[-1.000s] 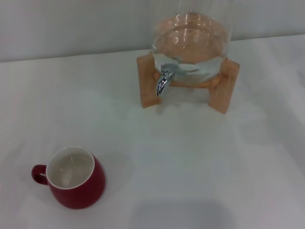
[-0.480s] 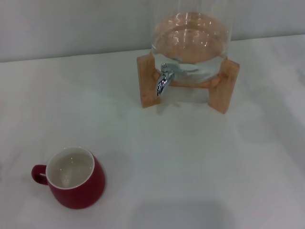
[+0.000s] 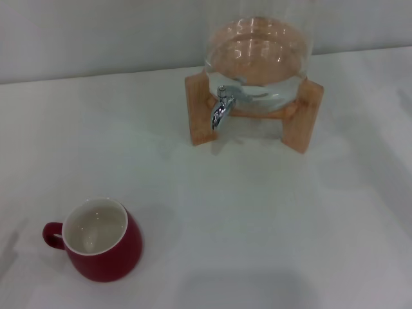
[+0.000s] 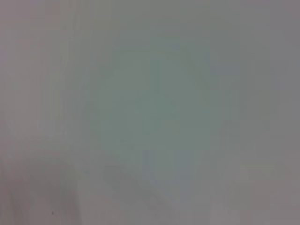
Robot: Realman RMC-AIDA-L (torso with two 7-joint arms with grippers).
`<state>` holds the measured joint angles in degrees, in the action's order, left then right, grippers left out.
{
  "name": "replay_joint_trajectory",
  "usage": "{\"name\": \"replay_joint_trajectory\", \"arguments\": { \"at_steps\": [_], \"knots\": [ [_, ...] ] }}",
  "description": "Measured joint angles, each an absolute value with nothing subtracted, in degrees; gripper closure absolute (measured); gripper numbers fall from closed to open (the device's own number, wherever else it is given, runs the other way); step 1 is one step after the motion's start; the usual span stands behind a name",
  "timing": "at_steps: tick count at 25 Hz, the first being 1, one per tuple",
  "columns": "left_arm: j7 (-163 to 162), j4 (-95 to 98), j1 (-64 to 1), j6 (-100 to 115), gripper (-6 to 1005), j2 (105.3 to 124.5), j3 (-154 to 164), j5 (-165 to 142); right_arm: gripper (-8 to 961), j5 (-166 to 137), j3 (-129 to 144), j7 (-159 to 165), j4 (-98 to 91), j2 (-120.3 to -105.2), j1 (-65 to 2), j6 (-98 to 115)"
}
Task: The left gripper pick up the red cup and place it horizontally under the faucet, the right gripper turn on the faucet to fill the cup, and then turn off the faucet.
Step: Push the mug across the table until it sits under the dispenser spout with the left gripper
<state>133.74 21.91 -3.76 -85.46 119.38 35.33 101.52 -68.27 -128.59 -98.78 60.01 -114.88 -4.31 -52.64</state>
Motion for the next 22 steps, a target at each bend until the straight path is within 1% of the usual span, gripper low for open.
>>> {"name": "replay_joint_trajectory", "arguments": {
  "at_steps": [6, 13, 22],
  "knots": [
    [134.7, 21.4, -4.4, -85.7, 268, 119.38, 35.4, 99.2, 322, -68.3, -128.6, -98.8, 59.8, -114.87, -4.3, -52.6],
    [134.6, 19.8, -6.6, -85.2, 278, 119.30, 35.4, 96.6, 322, -68.3, -128.6, -98.8, 59.8, -114.87, -4.2, -52.8],
    [137.6, 19.7, -7.0, -84.0, 292, 119.42, 35.4, 93.3, 322, -68.2, -129.3, -98.8, 59.8, -114.87, -4.2, -53.0]
  ]
}}
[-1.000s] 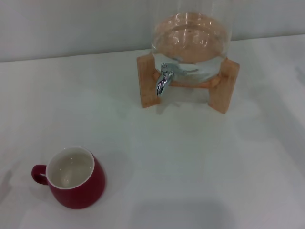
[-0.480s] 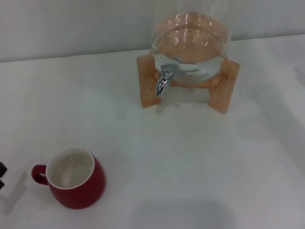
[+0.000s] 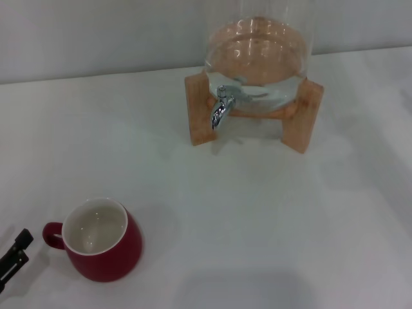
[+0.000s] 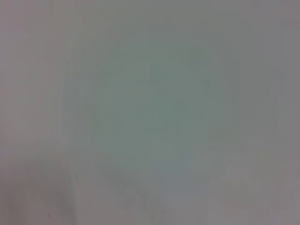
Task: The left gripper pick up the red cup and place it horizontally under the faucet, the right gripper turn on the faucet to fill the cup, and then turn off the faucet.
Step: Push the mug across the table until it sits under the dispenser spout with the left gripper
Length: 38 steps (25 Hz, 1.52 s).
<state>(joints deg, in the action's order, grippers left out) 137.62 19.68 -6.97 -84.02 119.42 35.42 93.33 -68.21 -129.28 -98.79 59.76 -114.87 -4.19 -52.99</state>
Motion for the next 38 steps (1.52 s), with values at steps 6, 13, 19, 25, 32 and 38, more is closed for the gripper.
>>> {"name": "replay_joint_trajectory", "arguments": {
  "at_steps": [6, 13, 19, 25, 32, 38],
  "knots": [
    [141.7, 18.5, -6.8, -84.5, 301, 119.46, 35.4, 92.8, 322, -68.2, -129.3, -98.8, 59.8, -114.87, -4.4, -53.0],
    [143.6, 18.3, -6.8, -84.2, 311, 119.54, 35.4, 92.7, 322, -68.1, -129.4, -98.8, 59.8, -114.87, -4.5, -53.0],
    [143.6, 17.7, -7.5, -82.6, 320, 119.47, 35.4, 92.1, 322, -68.1, -129.4, -98.8, 59.8, -114.87, -4.6, -53.1],
    [143.6, 16.4, -9.4, -79.9, 329, 119.41, 35.4, 89.7, 322, -68.1, -129.4, -98.8, 59.8, -114.87, -4.8, -53.1],
    [143.6, 16.3, -10.2, -79.7, 340, 119.44, 35.4, 89.9, 322, -68.1, -129.4, -98.8, 59.8, -114.87, -4.7, -53.1],
    [143.3, 16.3, -11.2, -79.7, 349, 119.45, 35.4, 89.8, 322, -68.1, -129.4, -98.8, 59.8, -114.87, -4.7, -52.9]
  ]
}}
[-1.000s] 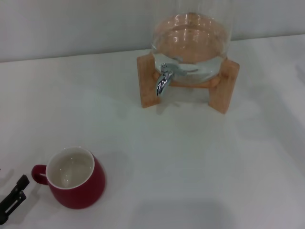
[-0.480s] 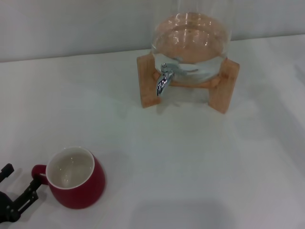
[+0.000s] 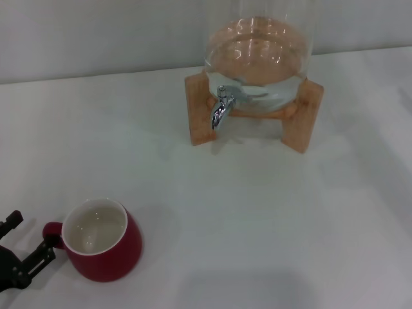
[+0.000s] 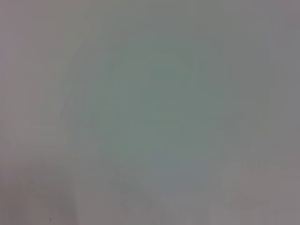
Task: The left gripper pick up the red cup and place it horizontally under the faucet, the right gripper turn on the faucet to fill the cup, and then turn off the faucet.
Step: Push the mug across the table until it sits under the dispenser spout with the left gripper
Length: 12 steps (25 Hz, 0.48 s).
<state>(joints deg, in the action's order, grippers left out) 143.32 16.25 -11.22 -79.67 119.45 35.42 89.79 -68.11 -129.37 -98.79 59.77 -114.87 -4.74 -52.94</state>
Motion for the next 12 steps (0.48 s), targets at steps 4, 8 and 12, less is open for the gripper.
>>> {"name": "replay_joint_trajectory", "arguments": {
  "at_steps": [4, 8, 12],
  "knots": [
    [143.2, 16.3, -11.5, -79.6, 355, 119.45, 35.4, 89.7, 322, -68.1, -129.4, -98.8, 59.8, -114.87, -4.7, -53.0],
    [143.2, 16.3, -11.6, -79.6, 361, 119.45, 35.4, 89.7, 322, -68.0, -129.4, -98.8, 59.8, -114.87, -4.7, -52.9],
    [143.1, 16.2, -11.8, -79.6, 367, 119.43, 35.4, 89.7, 322, -68.0, -129.4, -98.8, 59.8, -114.87, -4.7, -52.8]
  ]
}}
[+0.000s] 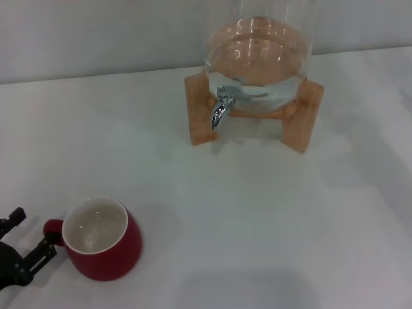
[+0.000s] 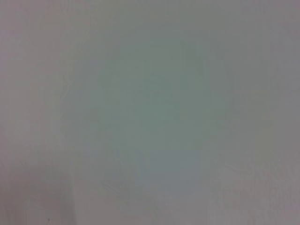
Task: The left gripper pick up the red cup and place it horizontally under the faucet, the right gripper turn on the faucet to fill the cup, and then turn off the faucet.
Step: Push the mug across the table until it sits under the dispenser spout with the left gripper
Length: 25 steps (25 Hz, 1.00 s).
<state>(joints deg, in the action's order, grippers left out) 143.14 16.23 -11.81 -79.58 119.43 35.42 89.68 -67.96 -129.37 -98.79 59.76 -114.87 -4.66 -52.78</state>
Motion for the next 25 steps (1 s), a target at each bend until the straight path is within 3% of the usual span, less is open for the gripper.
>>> {"name": "replay_joint_trajectory", "arguments": {
  "at_steps": [7, 18, 21, 25],
  "knots": [
    [142.5, 16.4, -12.1, -80.1, 377, 119.31, 35.4, 87.6, 322, -67.9, -129.4, -98.9, 59.8, -114.87, -4.7, -52.7],
    [142.8, 16.7, -12.6, -80.2, 612, 119.45, 35.4, 87.4, 322, -67.4, -129.4, -99.1, 59.8, -114.87, -4.7, -52.8],
    [142.8, 16.7, -12.7, -80.2, 807, 119.44, 35.4, 87.4, 322, -67.3, -129.4, -99.3, 59.8, -114.87, -4.7, -52.8],
    [142.8, 16.7, -12.8, -80.2, 828, 119.45, 35.4, 87.4, 322, -67.3, -129.4, -99.3, 59.8, -114.87, -4.7, -52.8]
  ]
}}
